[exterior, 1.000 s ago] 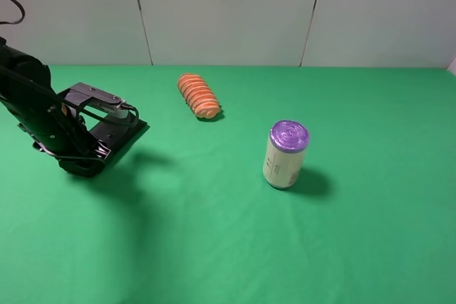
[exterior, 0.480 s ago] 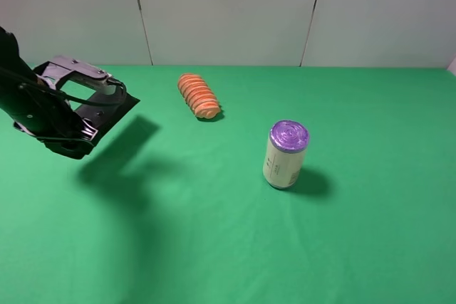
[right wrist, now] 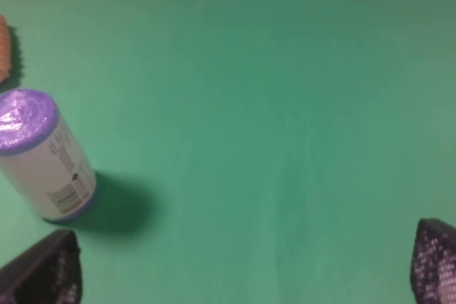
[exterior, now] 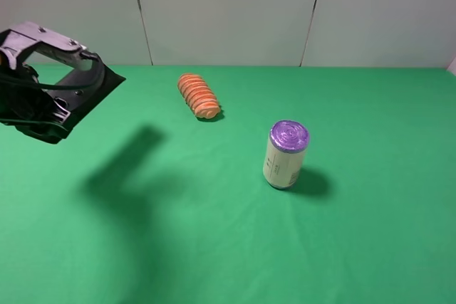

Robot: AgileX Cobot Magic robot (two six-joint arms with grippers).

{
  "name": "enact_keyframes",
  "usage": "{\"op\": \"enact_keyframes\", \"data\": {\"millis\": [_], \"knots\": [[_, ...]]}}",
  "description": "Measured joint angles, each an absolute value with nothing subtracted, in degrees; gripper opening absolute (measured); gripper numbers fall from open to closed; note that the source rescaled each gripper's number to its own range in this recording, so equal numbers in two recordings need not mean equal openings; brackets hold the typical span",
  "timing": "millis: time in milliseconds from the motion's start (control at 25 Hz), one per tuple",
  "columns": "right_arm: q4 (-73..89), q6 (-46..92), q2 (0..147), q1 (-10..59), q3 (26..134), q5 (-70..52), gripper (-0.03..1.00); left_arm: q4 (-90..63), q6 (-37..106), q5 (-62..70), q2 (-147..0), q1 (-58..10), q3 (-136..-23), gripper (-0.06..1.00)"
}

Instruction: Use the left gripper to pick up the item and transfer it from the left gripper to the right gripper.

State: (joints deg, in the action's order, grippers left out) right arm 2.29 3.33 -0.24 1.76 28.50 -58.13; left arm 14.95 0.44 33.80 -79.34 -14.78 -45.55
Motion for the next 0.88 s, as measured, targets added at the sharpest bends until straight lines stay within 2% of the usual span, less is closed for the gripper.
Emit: {"op": "enact_keyframes", "data": {"millis": [240,640,880], "knots": [[2.3,3.3,-0.2,1.8,28.5,-58.1,1.00,11.2,5.8,40.6,-77.9,-14.8,-51.6,0.02],[2.8,3.3,-0.2,1.8,28.5,-58.1,1.00,0.0,19.1,43.3,-77.9,-15.0,-60.5,0.02],[7.3,3.3,9.2,1.8,32.0,-57.4,1.00,-0.7,25.3,44.1,-77.9,-21.5,-62.1,0.02]]}}
